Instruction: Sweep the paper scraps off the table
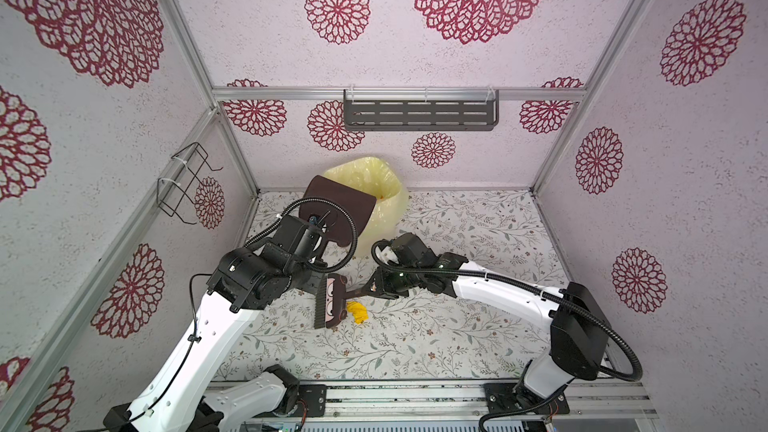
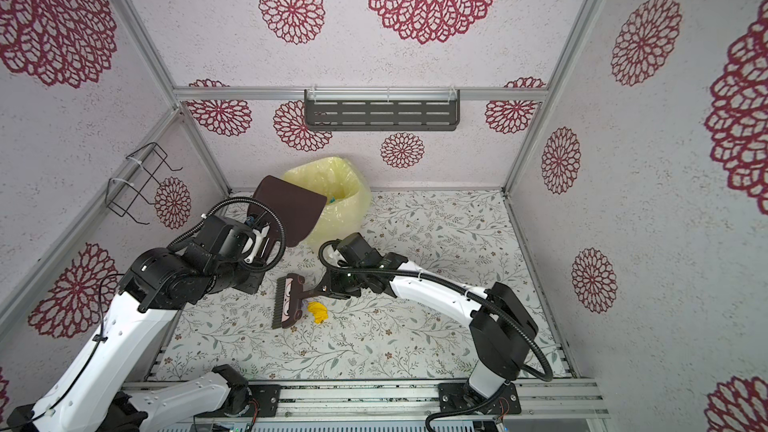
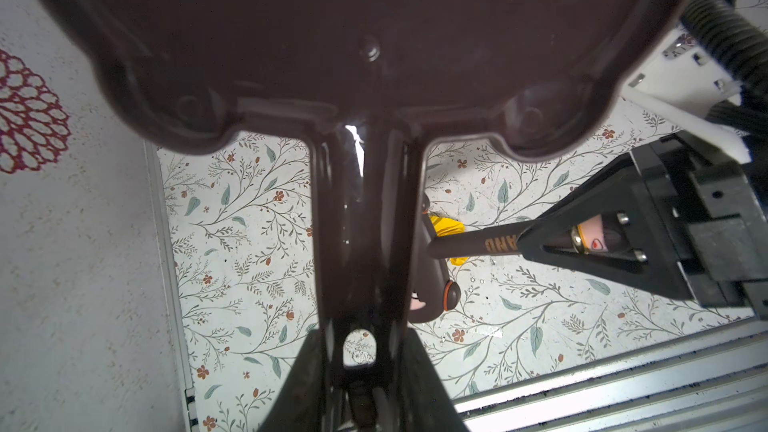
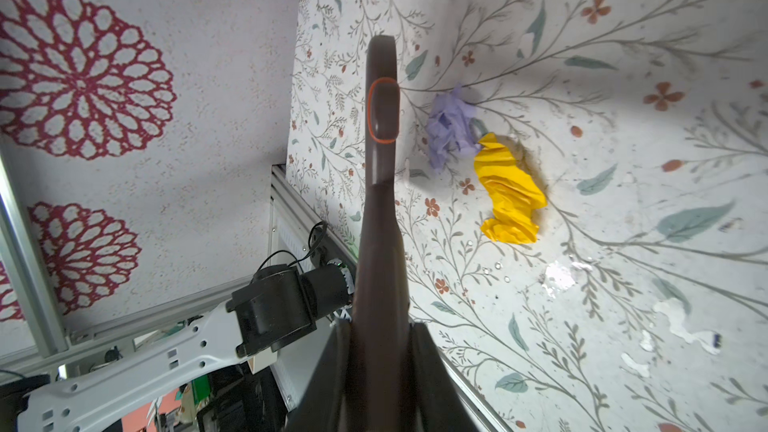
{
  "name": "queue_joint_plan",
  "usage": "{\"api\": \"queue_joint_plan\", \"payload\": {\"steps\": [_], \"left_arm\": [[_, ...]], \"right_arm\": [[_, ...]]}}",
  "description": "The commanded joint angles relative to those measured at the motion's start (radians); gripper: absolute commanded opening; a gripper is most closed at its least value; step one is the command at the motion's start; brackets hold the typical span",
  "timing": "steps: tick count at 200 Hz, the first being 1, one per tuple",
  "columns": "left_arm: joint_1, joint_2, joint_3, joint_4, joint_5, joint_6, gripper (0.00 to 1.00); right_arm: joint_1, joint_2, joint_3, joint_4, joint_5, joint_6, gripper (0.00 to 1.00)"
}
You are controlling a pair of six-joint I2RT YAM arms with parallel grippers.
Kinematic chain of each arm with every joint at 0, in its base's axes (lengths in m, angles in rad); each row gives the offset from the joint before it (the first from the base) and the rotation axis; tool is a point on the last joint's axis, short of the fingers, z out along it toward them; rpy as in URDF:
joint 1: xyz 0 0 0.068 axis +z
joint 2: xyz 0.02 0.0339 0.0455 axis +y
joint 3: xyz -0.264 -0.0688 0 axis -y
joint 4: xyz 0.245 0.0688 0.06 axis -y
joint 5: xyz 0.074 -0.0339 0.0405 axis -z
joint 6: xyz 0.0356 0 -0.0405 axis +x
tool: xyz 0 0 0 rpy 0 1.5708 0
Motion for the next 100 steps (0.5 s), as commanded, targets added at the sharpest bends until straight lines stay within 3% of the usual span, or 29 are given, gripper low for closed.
{"api": "queue_joint_plan", "payload": {"steps": [1,59,100], "left_arm": [[0.004,0.005,0.025,0.030,0.003,-0.001,0.00],[0.004,0.025,0.039,0.022,0.013,0.003,0.00],[0.005,0.031,0.037,0.029,0.023,0.009,0.00]], "right_arm": [[0.033,0.062,0.080,0.104,-0.103,-0.045,0.00],[0.148,0.285,0.239,0.241,-0.173,-0.013,0.00],[0.129,0.300,0.180,0.214,-0.066,-0.024,0.00]]}}
